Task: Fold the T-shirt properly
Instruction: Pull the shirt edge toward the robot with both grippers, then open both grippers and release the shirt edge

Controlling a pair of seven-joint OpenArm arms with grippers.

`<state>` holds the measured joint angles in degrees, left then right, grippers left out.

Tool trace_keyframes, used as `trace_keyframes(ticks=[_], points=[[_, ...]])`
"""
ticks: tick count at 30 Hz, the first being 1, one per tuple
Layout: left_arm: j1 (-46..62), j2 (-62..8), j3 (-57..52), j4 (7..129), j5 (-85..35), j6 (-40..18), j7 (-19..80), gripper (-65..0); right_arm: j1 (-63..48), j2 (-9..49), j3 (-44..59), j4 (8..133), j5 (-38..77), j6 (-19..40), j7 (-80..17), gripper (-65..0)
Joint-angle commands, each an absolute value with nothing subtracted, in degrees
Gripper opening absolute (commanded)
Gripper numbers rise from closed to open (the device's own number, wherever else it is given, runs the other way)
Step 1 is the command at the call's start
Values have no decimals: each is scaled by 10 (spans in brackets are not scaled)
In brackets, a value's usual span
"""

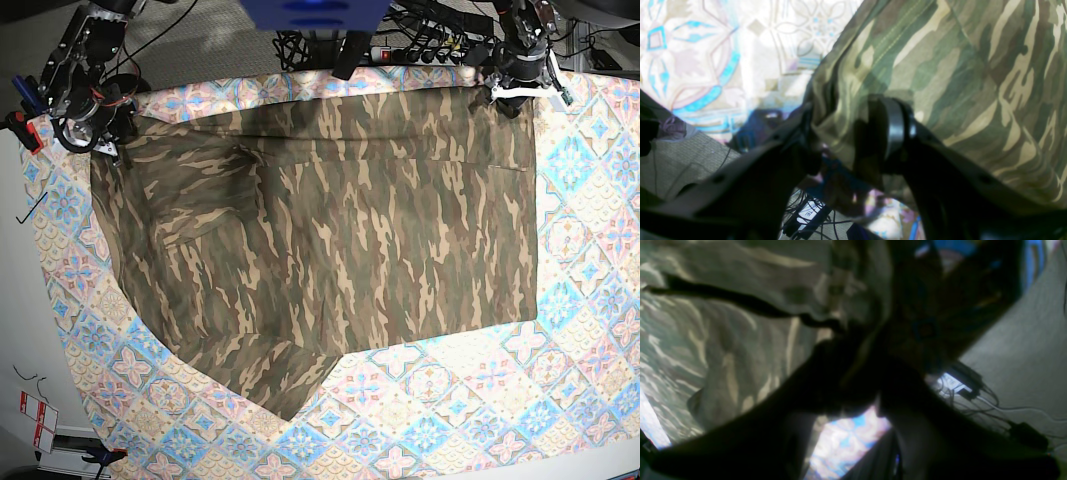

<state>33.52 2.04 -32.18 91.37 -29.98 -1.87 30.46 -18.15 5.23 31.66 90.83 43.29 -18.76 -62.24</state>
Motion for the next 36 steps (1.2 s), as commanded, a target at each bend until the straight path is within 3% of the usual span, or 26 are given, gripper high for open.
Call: trace_keyframes(ticks=[1, 10, 17, 21, 29, 36], points=[[344, 17, -326, 917, -291, -6, 312, -388, -182, 61, 320, 922, 436, -187, -620, -487], [343, 9, -325, 917, -291, -10, 310, -371, -167, 61, 320, 920, 436, -185, -690, -393], [345, 9, -326, 917, -291, -10, 312, -158, -165, 61, 324, 924, 436, -185, -684, -268], [346, 8, -326, 917, -291, -10, 312, -152, -166, 61, 335, 924, 436, -185, -684, -208], [342, 8, -379, 917, -291, -9, 310, -152, -167, 60, 444, 926, 436, -184, -675, -206], [322, -17, -468, 917, -291, -10, 312, -152, -164, 73, 449, 1007, 436, -184, -673, -206]])
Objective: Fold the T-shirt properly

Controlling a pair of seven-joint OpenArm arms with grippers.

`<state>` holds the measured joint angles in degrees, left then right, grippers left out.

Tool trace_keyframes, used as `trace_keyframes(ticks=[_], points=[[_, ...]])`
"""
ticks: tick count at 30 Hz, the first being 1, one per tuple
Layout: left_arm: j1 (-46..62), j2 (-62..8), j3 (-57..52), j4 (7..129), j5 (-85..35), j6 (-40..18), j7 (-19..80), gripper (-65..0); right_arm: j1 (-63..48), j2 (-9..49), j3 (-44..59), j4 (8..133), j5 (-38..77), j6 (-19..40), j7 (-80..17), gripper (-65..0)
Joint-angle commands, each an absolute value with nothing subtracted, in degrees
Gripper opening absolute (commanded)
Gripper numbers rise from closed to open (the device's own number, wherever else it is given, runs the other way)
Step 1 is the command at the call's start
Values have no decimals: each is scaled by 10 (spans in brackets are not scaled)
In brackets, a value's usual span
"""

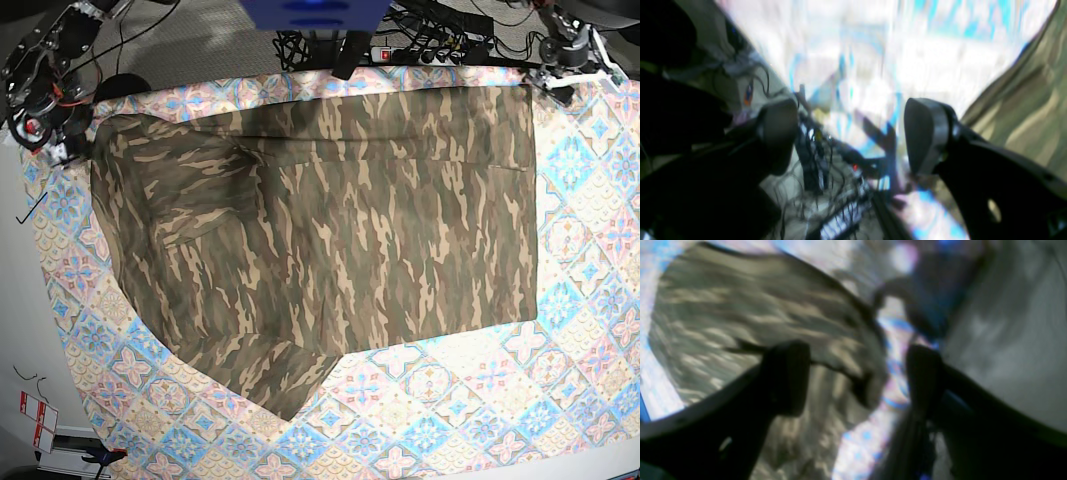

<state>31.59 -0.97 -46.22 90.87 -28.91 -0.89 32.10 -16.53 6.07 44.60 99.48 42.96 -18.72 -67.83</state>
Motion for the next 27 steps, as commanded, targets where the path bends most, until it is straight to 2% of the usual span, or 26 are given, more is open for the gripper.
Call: trace_keyframes(ticks=[1, 6, 14, 21, 27], points=[[322, -22, -474, 917, -291, -10, 312, -152, -161, 80, 444, 1021, 436, -184, -675, -206], [322, -42, -487, 918, -294, -10, 311, -148, -102, 118, 335, 1033, 435, -184, -671, -206], [322, -40, -488, 918, -296, -11, 310, -151, -1, 137, 182, 941, 429, -184, -669, -207], [321, -40, -488, 918, -296, -11, 310, -152, 27, 137, 44, 857, 306, -184, -588, -207], [321, -40, -488, 918, -296, -11, 310, -152, 29, 137, -9, 829, 226, -184, -567, -207]])
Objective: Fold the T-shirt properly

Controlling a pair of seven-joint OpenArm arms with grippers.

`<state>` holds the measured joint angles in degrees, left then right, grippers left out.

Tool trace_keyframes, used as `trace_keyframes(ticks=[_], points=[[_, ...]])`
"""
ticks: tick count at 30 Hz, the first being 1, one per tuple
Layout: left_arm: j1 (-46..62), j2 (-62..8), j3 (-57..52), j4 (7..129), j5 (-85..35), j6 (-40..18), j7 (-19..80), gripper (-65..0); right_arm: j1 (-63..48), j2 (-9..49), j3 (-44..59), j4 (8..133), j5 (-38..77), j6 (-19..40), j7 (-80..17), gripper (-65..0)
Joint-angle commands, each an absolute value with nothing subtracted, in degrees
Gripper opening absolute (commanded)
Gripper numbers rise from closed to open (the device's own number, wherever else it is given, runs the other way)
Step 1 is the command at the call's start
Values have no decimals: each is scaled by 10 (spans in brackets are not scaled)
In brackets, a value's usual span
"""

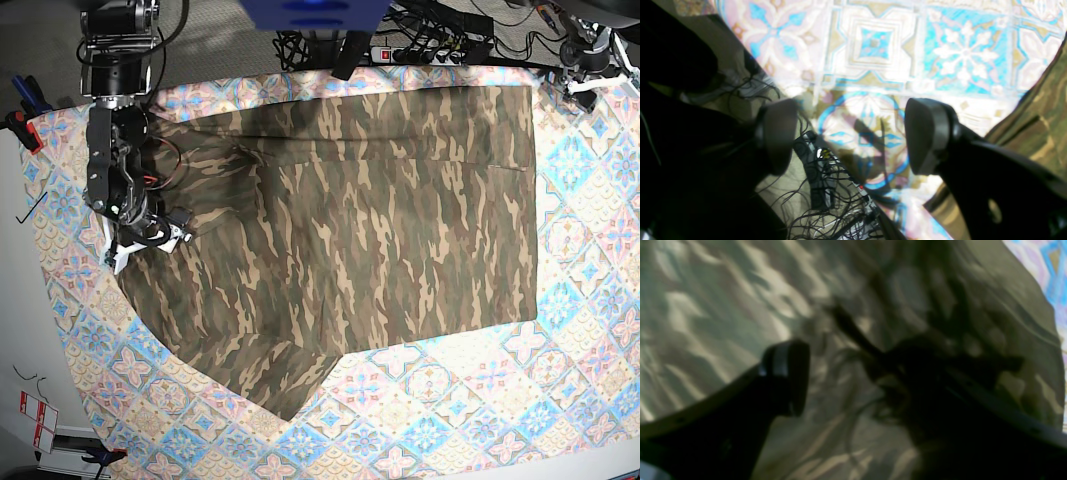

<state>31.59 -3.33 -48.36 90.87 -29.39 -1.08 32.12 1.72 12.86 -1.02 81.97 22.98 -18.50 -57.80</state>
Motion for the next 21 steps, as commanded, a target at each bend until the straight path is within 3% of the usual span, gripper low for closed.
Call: trace_keyframes(ticks=[1, 16, 21], points=[[321, -40, -488, 918, -296, -11, 310, -152, 33, 137, -14, 825, 221, -184, -565, -207], [314, -39, -488, 918, -296, -11, 310, -152, 55, 135, -45, 755, 211, -184, -545, -210], [314, -39, -488, 918, -296, -11, 310, -152, 56, 135, -45, 738, 211, -169, -539, -300]])
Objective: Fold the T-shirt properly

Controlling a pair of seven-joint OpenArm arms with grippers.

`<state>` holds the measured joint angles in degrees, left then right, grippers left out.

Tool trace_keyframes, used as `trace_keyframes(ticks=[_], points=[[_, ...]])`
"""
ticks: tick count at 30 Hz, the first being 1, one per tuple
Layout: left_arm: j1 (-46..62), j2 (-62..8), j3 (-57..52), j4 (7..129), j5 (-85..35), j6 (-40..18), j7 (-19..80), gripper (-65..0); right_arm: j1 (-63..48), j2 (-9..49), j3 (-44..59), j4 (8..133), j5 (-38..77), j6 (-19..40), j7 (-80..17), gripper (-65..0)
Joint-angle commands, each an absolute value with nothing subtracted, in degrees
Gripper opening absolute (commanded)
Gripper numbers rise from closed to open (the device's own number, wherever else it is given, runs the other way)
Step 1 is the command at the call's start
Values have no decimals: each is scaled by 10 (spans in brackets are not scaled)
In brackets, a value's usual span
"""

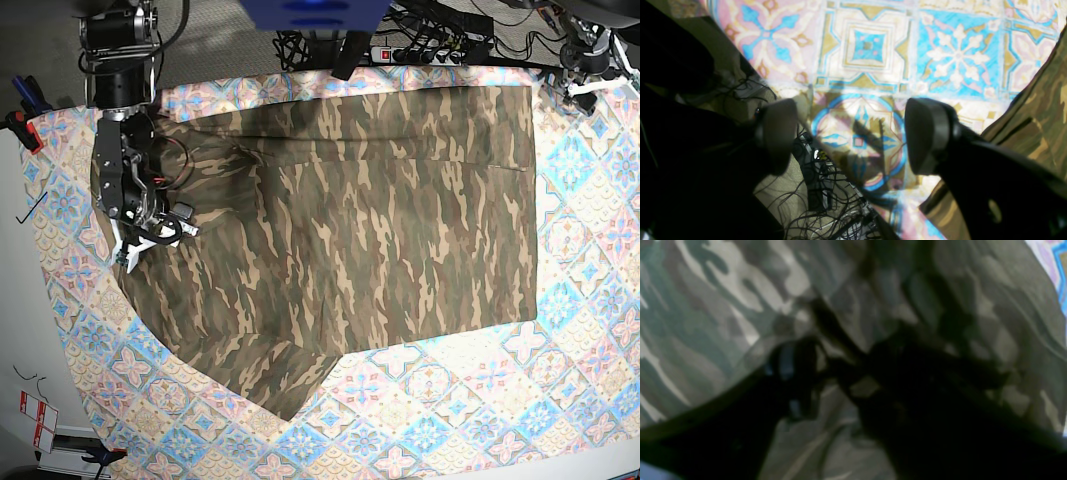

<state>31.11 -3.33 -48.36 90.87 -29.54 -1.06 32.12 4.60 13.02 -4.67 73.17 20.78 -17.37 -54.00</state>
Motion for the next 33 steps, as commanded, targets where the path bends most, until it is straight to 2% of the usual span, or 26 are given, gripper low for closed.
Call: trace_keyframes(ticks=[1, 6, 8, 13, 20, 33], points=[[314, -39, -488, 918, -296, -11, 310, -152, 56, 135, -45, 738, 212, -169, -539, -329], [314, -39, -487, 918, -296, -11, 310, -152, 64, 135, -45, 737, 211, -169, -539, -498], [314, -39, -487, 918, -295, -11, 310, -152, 64, 135, -45, 738, 211, -169, -539, -546], [314, -31, -487, 918, -295, -11, 310, -152, 69, 135, -44, 742, 211, -169, -542, -555], [314, -28, -487, 918, -295, -11, 310, -152, 80, 135, -46, 743, 211, -171, -545, -639], [315, -28, -487, 918, -294, -11, 310, -152, 121, 137, -129, 743, 211, -171, -540, -643]])
